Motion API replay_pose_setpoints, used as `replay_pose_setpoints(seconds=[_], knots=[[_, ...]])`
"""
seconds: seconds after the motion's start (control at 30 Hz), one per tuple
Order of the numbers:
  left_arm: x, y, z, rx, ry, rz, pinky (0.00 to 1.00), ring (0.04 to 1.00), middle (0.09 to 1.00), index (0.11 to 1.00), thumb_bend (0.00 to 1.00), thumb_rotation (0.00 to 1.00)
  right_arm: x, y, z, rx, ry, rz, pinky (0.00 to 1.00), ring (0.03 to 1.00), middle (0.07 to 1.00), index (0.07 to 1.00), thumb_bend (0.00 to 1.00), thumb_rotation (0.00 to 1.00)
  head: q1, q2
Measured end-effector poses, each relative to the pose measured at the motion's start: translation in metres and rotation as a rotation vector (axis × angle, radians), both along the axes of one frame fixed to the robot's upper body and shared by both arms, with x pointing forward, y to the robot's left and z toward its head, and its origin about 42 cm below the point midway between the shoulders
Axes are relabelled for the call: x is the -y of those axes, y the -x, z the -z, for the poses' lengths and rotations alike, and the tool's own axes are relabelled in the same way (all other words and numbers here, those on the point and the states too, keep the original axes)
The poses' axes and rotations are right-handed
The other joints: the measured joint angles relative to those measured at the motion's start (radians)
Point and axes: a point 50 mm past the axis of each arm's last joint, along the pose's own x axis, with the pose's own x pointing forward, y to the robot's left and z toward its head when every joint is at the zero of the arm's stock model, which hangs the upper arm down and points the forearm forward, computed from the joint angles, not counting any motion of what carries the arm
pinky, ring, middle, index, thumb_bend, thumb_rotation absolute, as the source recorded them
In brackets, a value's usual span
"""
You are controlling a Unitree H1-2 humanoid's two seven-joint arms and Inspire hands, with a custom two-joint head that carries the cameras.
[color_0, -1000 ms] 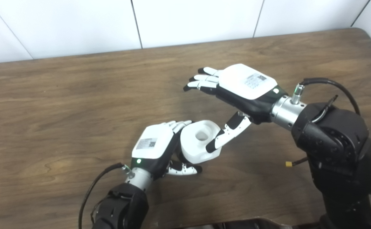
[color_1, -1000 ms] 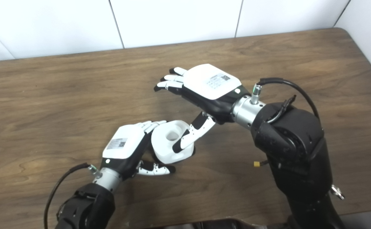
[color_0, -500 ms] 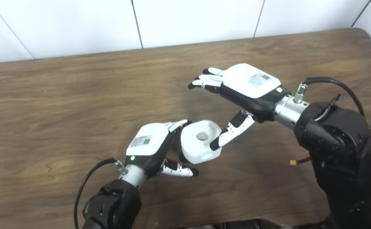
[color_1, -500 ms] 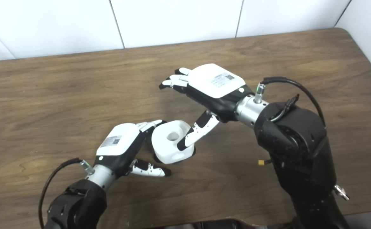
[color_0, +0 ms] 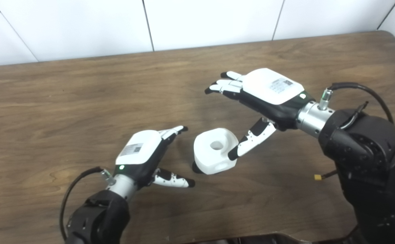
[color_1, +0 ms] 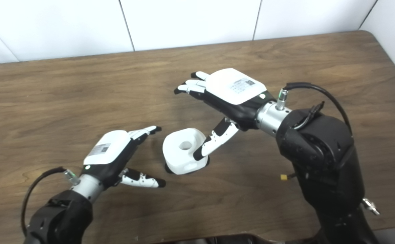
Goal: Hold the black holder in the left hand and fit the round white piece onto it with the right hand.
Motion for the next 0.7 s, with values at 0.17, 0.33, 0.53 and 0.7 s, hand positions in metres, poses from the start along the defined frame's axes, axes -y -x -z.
replay_pose_setpoints(seconds=[0.17,0.33,0.53,0.7], knots=[[-0.024,0.006,-0.004,-0.004,0.079,-0.085,0.73,0.862,0.892,0.917,0.91,0.24,0.009,0.004,0.006,-0.012,-0.022,0.024,0.87,0.978,0.926,0.919,0.89,0.8,0.012,-0.002],[-0.052,0.013,-0.003,0.039,0.166,-0.217,0.72,0.853,0.886,0.914,0.85,0.3,0.024,0.009,0.02,-0.035,-0.074,0.077,0.86,0.969,0.934,0.935,0.79,0.95,0.037,-0.009],[-0.075,0.022,-0.006,0.156,0.407,-0.36,0.89,0.924,0.919,0.898,0.68,0.27,0.045,0.015,0.034,-0.052,-0.189,0.175,0.84,0.971,0.954,0.943,0.74,0.99,0.055,-0.028],[-0.086,0.032,-0.008,0.226,0.564,-0.436,0.88,0.901,0.913,0.926,0.56,0.39,0.066,0.019,0.055,-0.087,-0.328,0.293,0.86,0.965,0.959,0.938,0.64,0.96,0.064,-0.049]])
